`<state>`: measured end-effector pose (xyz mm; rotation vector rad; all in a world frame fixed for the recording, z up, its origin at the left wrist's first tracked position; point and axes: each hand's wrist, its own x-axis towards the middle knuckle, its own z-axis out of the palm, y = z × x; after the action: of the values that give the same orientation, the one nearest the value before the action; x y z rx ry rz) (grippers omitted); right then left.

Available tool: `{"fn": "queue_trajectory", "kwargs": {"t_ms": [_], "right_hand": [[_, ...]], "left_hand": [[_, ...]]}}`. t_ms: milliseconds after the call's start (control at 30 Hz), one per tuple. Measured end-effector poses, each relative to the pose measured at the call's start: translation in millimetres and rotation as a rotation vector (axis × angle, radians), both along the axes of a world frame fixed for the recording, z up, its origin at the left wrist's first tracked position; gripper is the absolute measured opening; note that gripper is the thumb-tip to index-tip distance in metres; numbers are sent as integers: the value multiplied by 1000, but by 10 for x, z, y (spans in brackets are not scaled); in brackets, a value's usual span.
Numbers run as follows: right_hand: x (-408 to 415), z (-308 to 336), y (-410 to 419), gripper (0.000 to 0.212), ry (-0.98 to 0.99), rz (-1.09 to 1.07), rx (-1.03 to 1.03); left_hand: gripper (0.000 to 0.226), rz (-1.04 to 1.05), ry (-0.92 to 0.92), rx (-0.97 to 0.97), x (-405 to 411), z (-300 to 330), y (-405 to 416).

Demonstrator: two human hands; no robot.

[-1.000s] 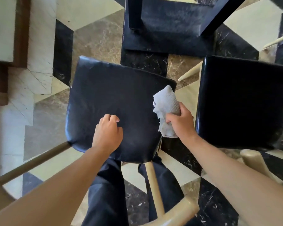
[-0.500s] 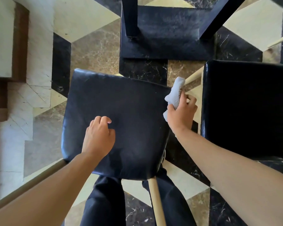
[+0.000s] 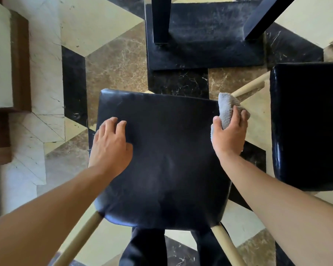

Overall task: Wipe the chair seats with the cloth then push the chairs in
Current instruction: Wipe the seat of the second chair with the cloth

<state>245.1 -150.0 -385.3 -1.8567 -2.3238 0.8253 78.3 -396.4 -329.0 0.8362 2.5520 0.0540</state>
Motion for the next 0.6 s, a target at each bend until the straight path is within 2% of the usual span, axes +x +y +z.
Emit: {"fn": "queue_trajectory", "kwargs": {"t_ms": [333,500,600], "right_hand": [[-324,-35,-224,56,-150,20,81],[-543,2,-314,54,-153,29,72],[-731,9,-433,53,-137,120,69]], "left_hand": [[57,-197,-70,-18,-361,-246,-448],[57,-274,-54,2,-431,-282,-547],[56,-293,-43,25,-458,-301,-595]]}}
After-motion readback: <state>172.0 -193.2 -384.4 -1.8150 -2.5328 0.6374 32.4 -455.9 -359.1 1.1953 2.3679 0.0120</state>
